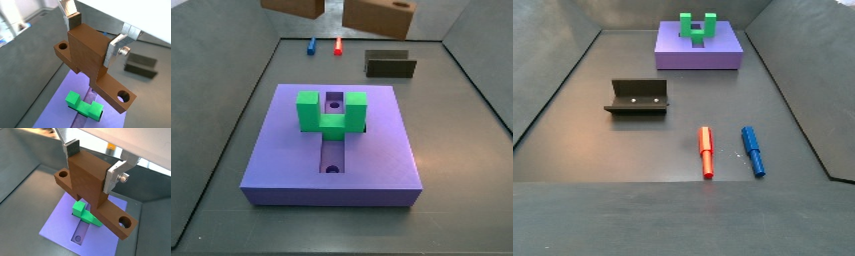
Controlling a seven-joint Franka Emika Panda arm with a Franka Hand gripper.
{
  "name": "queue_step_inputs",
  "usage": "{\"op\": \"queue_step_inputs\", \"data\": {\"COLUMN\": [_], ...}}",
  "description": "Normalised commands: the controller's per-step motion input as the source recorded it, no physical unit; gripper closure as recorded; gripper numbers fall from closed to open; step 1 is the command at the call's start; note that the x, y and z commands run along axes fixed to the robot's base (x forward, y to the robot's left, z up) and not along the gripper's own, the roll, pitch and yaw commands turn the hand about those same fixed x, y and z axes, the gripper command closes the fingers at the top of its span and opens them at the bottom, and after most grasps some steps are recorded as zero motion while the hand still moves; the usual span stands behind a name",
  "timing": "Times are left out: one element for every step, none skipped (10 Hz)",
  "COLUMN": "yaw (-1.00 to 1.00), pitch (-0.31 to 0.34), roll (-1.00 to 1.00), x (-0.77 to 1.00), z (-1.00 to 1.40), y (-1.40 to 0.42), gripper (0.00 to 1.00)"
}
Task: Pick up the brown object. Move up. Place the brown object on the fixture. Regrasp the brown object. Move to above the board. Insert the brown object.
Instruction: Insert the brown object.
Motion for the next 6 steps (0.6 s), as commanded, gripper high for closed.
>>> {"op": "queue_step_inputs", "data": {"yaw": [-1.00, -1.00, -1.00, -0.99, -0.93, -0.93], "pitch": [-0.026, -0.027, -0.024, -0.089, -0.139, -0.141], "roll": [-0.03, -0.03, -0.04, -0.11, -0.15, -0.15], "x": [0.00, 0.00, 0.00, -0.01, -0.04, -0.04], "z": [-0.26, -0.27, -0.27, -0.32, -0.33, -0.33], "y": [-0.09, -0.09, -0.07, -0.03, -0.05, -0.05], "gripper": [1.00, 1.00, 1.00, 1.00, 1.00, 1.00]}}
